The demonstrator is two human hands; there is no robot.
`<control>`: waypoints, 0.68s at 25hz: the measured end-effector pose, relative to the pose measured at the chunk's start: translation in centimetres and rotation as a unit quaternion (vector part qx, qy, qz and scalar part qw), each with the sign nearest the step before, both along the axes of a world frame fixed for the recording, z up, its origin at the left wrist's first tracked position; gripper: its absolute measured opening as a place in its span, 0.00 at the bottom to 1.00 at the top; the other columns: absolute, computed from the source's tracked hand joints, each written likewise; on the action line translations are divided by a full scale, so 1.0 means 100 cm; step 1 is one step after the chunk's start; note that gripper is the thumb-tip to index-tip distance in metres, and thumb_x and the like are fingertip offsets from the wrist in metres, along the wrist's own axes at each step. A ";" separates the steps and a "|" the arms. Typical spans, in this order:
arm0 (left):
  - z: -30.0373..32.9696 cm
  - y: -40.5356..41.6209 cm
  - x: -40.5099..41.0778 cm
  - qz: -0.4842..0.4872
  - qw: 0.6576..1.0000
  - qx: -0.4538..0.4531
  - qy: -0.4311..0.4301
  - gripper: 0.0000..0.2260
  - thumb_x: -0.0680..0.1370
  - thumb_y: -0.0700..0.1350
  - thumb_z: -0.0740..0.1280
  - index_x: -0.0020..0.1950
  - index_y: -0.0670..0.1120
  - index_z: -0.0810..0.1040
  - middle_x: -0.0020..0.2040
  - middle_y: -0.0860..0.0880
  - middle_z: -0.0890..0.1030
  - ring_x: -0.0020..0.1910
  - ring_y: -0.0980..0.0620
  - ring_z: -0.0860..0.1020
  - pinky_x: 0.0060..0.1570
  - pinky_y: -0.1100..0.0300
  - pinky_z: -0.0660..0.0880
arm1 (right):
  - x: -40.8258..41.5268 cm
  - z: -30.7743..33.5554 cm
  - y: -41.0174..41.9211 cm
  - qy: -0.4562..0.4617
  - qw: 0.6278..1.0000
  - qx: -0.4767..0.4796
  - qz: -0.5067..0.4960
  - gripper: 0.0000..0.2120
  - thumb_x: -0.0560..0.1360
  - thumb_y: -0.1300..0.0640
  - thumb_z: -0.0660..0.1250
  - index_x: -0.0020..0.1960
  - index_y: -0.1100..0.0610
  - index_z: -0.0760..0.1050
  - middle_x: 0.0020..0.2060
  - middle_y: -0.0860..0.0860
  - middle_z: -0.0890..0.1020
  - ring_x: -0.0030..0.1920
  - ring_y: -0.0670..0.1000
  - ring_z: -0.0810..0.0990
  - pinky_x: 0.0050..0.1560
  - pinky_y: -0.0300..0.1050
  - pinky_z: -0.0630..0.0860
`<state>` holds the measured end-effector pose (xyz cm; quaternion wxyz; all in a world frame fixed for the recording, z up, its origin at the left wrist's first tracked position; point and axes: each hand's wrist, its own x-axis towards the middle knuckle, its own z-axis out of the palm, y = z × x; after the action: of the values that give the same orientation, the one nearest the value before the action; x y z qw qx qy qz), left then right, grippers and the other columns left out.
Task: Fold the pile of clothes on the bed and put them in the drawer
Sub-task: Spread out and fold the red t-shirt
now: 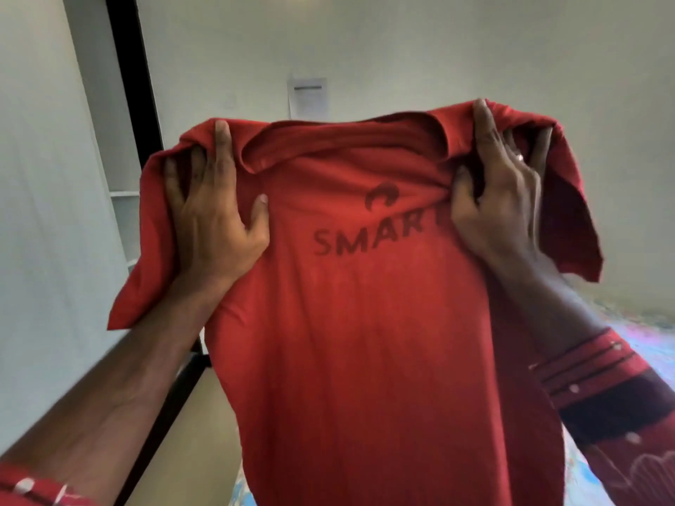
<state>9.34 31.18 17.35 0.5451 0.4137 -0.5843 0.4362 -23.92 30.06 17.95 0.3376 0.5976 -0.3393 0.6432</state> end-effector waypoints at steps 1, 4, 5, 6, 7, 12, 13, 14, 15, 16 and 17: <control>-0.008 -0.004 0.000 0.002 1.000 0.015 -0.003 0.39 0.76 0.50 0.67 0.82 0.38 0.55 0.79 0.42 0.65 0.78 0.42 0.64 0.79 0.42 0.48 | -0.001 -0.008 -0.004 0.003 1.000 0.017 0.002 0.34 0.74 0.62 0.64 0.80 0.60 0.64 0.70 0.58 0.78 0.72 0.56 0.75 0.80 0.66 0.46; -0.065 -0.025 0.003 0.006 0.995 0.094 -0.032 0.39 0.76 0.51 0.67 0.82 0.39 0.55 0.78 0.40 0.67 0.76 0.41 0.65 0.78 0.41 0.50 | -0.012 -0.074 -0.029 0.026 0.994 0.102 -0.005 0.35 0.74 0.62 0.64 0.80 0.60 0.63 0.68 0.59 0.79 0.71 0.56 0.75 0.80 0.67 0.47; -0.092 -0.035 0.004 0.010 0.991 0.125 -0.050 0.40 0.76 0.51 0.67 0.82 0.39 0.55 0.77 0.38 0.68 0.75 0.40 0.66 0.78 0.40 0.51 | -0.018 -0.104 -0.039 0.034 0.990 0.137 -0.008 0.35 0.73 0.62 0.64 0.80 0.59 0.63 0.68 0.60 0.79 0.71 0.56 0.75 0.80 0.66 0.48; -0.118 -0.044 0.006 0.015 0.985 0.155 -0.070 0.40 0.75 0.52 0.68 0.82 0.40 0.55 0.75 0.37 0.70 0.74 0.39 0.68 0.77 0.39 0.53 | -0.023 -0.132 -0.048 0.041 0.985 0.169 -0.013 0.35 0.73 0.62 0.64 0.80 0.58 0.63 0.68 0.60 0.79 0.71 0.56 0.75 0.80 0.66 0.49; -0.146 -0.055 0.008 0.023 0.978 0.190 -0.089 0.41 0.74 0.52 0.68 0.83 0.40 0.55 0.74 0.37 0.71 0.73 0.40 0.68 0.77 0.39 0.54 | -0.028 -0.162 -0.059 0.049 0.978 0.200 -0.020 0.35 0.73 0.61 0.63 0.80 0.58 0.63 0.66 0.60 0.80 0.69 0.56 0.77 0.80 0.66 0.50; -0.279 -0.114 0.006 0.041 0.917 0.374 -0.131 0.46 0.71 0.51 0.70 0.84 0.43 0.52 0.74 0.41 0.72 0.72 0.43 0.71 0.75 0.40 0.55 | -0.042 -0.298 -0.130 0.109 0.927 0.347 -0.090 0.32 0.74 0.55 0.57 0.78 0.55 0.67 0.59 0.56 0.84 0.58 0.56 0.84 0.77 0.72 0.53; -0.298 -0.127 0.004 0.045 0.906 0.397 -0.139 0.47 0.70 0.51 0.72 0.84 0.43 0.52 0.73 0.42 0.74 0.71 0.43 0.71 0.75 0.40 0.55 | -0.046 -0.319 -0.145 0.116 0.917 0.367 -0.104 0.31 0.75 0.54 0.56 0.78 0.53 0.68 0.60 0.54 0.84 0.56 0.55 0.85 0.76 0.72 0.53; -0.315 -0.142 0.002 0.046 0.896 0.418 -0.144 0.49 0.69 0.50 0.74 0.84 0.43 0.52 0.71 0.42 0.75 0.71 0.44 0.72 0.75 0.41 0.55 | -0.049 -0.337 -0.160 0.122 0.908 0.383 -0.118 0.30 0.75 0.53 0.56 0.77 0.52 0.69 0.60 0.53 0.85 0.53 0.54 0.86 0.76 0.72 0.54; -0.329 -0.152 0.001 0.047 0.886 0.436 -0.148 0.50 0.68 0.49 0.75 0.84 0.44 0.52 0.70 0.42 0.76 0.71 0.44 0.72 0.75 0.41 0.55 | -0.051 -0.352 -0.171 0.127 0.902 0.392 -0.132 0.29 0.75 0.52 0.56 0.76 0.51 0.70 0.59 0.52 0.85 0.51 0.54 0.87 0.75 0.71 0.55; -0.341 -0.164 -0.001 0.047 0.879 0.451 -0.150 0.50 0.68 0.49 0.76 0.84 0.45 0.51 0.70 0.43 0.76 0.71 0.44 0.72 0.75 0.40 0.55 | -0.052 -0.365 -0.184 0.130 0.896 0.400 -0.145 0.28 0.76 0.52 0.56 0.75 0.50 0.72 0.58 0.52 0.86 0.48 0.54 0.87 0.75 0.70 0.57; -0.354 -0.178 -0.002 0.047 0.872 0.465 -0.147 0.50 0.68 0.49 0.75 0.84 0.45 0.51 0.70 0.43 0.76 0.71 0.45 0.72 0.75 0.39 0.54 | -0.052 -0.378 -0.198 0.131 0.890 0.408 -0.156 0.27 0.76 0.51 0.56 0.73 0.50 0.74 0.57 0.52 0.86 0.47 0.54 0.88 0.73 0.69 0.58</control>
<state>9.17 13.36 -18.09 0.1764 0.5770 -0.7733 0.1950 -29.08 10.22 -19.82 0.2011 0.7007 -0.6138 0.3029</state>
